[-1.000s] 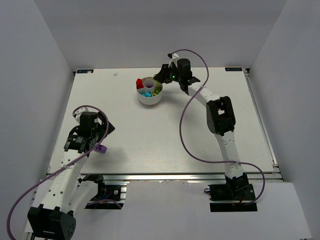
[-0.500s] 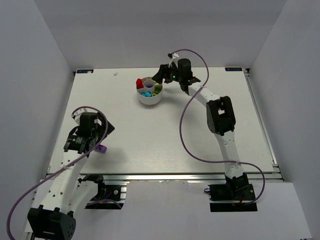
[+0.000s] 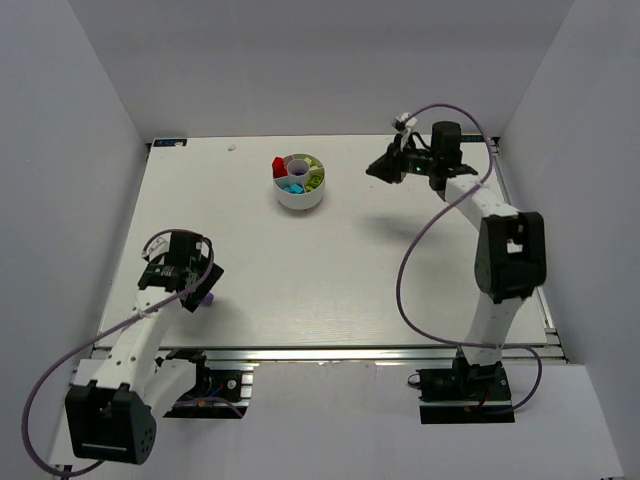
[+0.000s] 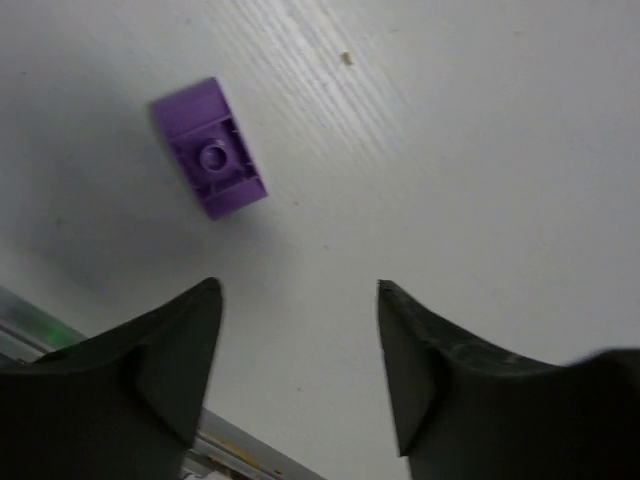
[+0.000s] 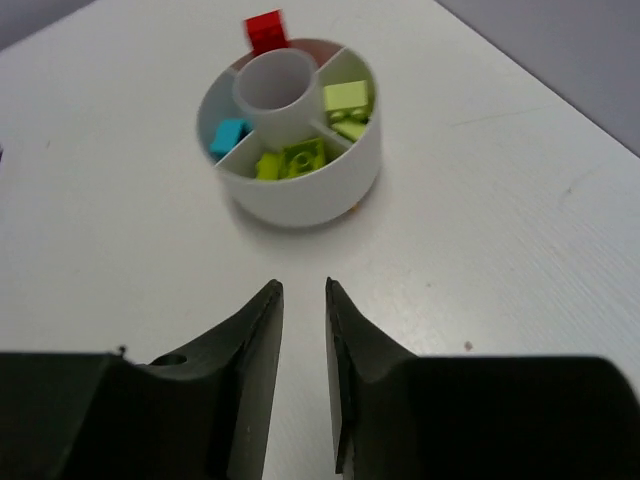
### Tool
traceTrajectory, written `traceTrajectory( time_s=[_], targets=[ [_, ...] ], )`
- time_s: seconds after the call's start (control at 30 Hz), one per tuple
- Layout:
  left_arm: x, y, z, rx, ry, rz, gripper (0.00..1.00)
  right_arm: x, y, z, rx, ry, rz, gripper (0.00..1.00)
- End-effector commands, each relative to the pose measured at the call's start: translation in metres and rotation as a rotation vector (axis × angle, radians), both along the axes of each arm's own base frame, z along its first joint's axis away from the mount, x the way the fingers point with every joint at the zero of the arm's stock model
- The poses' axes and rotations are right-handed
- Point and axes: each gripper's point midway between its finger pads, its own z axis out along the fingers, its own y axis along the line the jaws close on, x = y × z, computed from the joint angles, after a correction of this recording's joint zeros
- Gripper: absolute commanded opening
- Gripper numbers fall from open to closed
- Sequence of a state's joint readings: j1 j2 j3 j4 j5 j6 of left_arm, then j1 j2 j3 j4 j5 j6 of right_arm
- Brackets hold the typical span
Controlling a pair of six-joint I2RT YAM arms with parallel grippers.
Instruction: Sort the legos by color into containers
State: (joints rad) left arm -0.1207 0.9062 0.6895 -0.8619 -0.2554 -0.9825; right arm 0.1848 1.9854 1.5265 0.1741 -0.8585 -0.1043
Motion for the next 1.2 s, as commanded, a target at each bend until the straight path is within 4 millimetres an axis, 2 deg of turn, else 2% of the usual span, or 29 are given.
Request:
traceTrajectory(
  time_s=[0.0, 0.03, 0.07, 0.1, 0.17, 0.23, 0.27, 0.43, 0.53, 0.67, 0.77, 0.8, 0.87, 0.9, 1.07, 1.13, 1.17],
  targets=[
    [-0.012, 0.022, -0.019, 0.023, 0.1, 0.146, 0.79, -0.071, 0.013, 0.012, -0.052, -0.15, 0.216, 0.28],
    [-0.012, 0.026, -0.027, 0.029, 0.141, 0.172, 0.81, -0.088, 0.008, -0.007, -0.062, -0.111, 0.226, 0.31],
    [-0.013, 0.03, -0.03, 0.03, 0.159, 0.192, 0.84, -0.099, 0.006, 0.004, -0.066, -0.146, 0.229, 0.36],
    [-0.01, 0.034, -0.032, 0.031, 0.159, 0.211, 0.85, -0.106, 0.003, 0.0, -0.074, -0.148, 0.227, 0.43],
    [-0.005, 0.048, -0.038, 0.025, 0.169, 0.275, 0.87, -0.122, -0.002, -0.005, -0.084, -0.134, 0.224, 0.46],
    [0.007, 0.057, -0.04, 0.011, 0.139, 0.311, 0.88, -0.13, -0.005, -0.006, -0.089, -0.135, 0.218, 0.49],
    [0.009, 0.058, -0.048, 0.009, 0.164, 0.315, 0.88, -0.136, -0.007, -0.013, -0.091, -0.118, 0.218, 0.5],
    [0.031, 0.063, -0.061, -0.015, 0.178, 0.32, 0.86, -0.139, -0.016, -0.015, -0.085, -0.108, 0.201, 0.51],
    [0.041, 0.063, -0.065, -0.033, 0.166, 0.323, 0.78, -0.135, -0.02, -0.011, -0.081, -0.115, 0.193, 0.51],
    [0.046, 0.062, -0.071, -0.044, 0.179, 0.321, 0.7, -0.133, -0.023, -0.01, -0.079, -0.111, 0.184, 0.51],
    [0.047, 0.062, -0.068, -0.042, 0.168, 0.324, 0.56, -0.135, -0.023, -0.01, -0.08, -0.11, 0.185, 0.5],
    [0.047, 0.062, -0.066, -0.042, 0.16, 0.32, 0.47, -0.135, -0.024, -0.009, -0.081, -0.113, 0.182, 0.49],
    [0.047, 0.061, -0.063, -0.046, 0.153, 0.312, 0.4, -0.136, -0.025, -0.01, -0.083, -0.109, 0.181, 0.48],
    [0.047, 0.061, -0.062, -0.046, 0.152, 0.307, 0.33, -0.136, -0.025, -0.01, -0.082, -0.107, 0.181, 0.47],
    [0.059, 0.054, -0.047, -0.079, 0.091, 0.256, 0.17, -0.137, -0.027, -0.008, -0.081, -0.107, 0.174, 0.45],
    [0.074, 0.042, -0.033, -0.134, 0.031, 0.189, 0.11, -0.137, -0.027, -0.006, -0.082, -0.109, 0.171, 0.44],
    [0.091, 0.034, -0.02, -0.156, -0.041, 0.143, 0.09, -0.137, -0.028, -0.007, -0.083, -0.109, 0.17, 0.44]
  ],
)
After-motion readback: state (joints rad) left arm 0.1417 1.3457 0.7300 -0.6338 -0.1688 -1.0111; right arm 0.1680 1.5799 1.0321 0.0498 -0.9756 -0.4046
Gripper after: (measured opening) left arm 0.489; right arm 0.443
